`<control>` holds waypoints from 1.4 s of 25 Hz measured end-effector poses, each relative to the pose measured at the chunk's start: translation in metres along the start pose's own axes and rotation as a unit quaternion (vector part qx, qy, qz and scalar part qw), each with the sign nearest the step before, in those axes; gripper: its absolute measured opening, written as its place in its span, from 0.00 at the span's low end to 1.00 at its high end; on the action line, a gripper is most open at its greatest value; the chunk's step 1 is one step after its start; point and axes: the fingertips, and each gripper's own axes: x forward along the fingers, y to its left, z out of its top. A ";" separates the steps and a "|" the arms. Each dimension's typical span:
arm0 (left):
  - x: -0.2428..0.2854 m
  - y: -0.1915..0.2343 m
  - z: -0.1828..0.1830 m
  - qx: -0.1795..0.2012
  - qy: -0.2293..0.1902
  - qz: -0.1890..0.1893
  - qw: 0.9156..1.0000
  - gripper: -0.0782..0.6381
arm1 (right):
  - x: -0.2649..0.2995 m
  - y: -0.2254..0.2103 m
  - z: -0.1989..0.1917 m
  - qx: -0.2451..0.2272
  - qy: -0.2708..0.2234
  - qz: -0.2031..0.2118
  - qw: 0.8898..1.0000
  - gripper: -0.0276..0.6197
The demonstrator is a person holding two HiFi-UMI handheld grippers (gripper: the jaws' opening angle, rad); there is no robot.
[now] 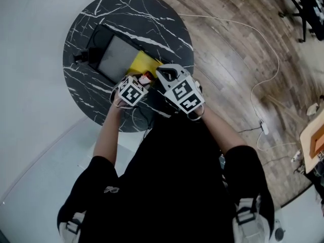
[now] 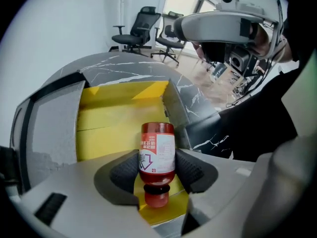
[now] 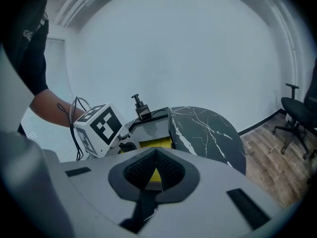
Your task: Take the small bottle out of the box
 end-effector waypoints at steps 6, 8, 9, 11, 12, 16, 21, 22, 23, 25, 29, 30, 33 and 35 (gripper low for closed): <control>0.000 0.000 -0.001 -0.085 -0.013 -0.013 0.996 0.40 | 0.010 -0.002 0.010 -0.013 0.013 0.028 0.999 0.04; 0.000 0.001 0.000 -0.096 -0.016 -0.010 0.995 0.40 | 0.013 -0.002 0.012 -0.018 0.018 0.038 0.999 0.04; 0.000 0.001 0.000 -0.101 -0.018 -0.008 0.995 0.40 | 0.015 -0.003 0.013 -0.021 0.021 0.043 0.999 0.04; 0.000 0.003 0.001 -0.111 -0.022 -0.007 0.994 0.40 | 0.020 -0.003 0.014 -0.027 0.026 0.054 0.998 0.04; 0.000 0.004 0.001 -0.116 -0.024 -0.007 0.993 0.40 | 0.022 -0.003 0.014 -0.030 0.029 0.060 0.997 0.04; -0.001 0.006 0.005 -0.138 -0.040 -0.002 0.990 0.40 | 0.031 -0.003 0.016 -0.044 0.039 0.080 0.995 0.04; -0.002 0.010 0.001 -0.174 -0.041 0.016 0.984 0.40 | 0.038 0.005 0.020 -0.064 0.047 0.099 0.992 0.04; -0.003 0.012 0.000 -0.179 -0.041 0.023 0.983 0.40 | 0.039 0.007 0.021 -0.066 0.047 0.102 0.991 0.04; -0.004 0.014 -0.001 -0.185 -0.042 0.030 0.981 0.40 | 0.040 0.008 0.022 -0.069 0.048 0.104 0.991 0.04; -0.007 0.019 0.000 -0.202 -0.054 0.037 0.977 0.40 | 0.042 0.009 0.023 -0.073 0.050 0.106 0.990 0.04; -0.015 0.023 0.003 -0.244 -0.094 0.034 0.965 0.40 | 0.046 0.013 0.023 -0.080 0.052 0.105 0.990 0.04; -0.016 0.023 0.003 -0.252 -0.101 0.033 0.962 0.40 | 0.047 0.015 0.023 -0.081 0.053 0.105 0.990 0.04; -0.018 0.024 0.001 -0.269 -0.117 0.035 0.955 0.40 | 0.050 0.019 0.022 -0.088 0.054 0.106 0.989 0.04; -0.022 0.026 0.003 -0.281 -0.133 0.038 0.950 0.40 | 0.052 0.020 0.021 -0.093 0.054 0.106 0.989 0.04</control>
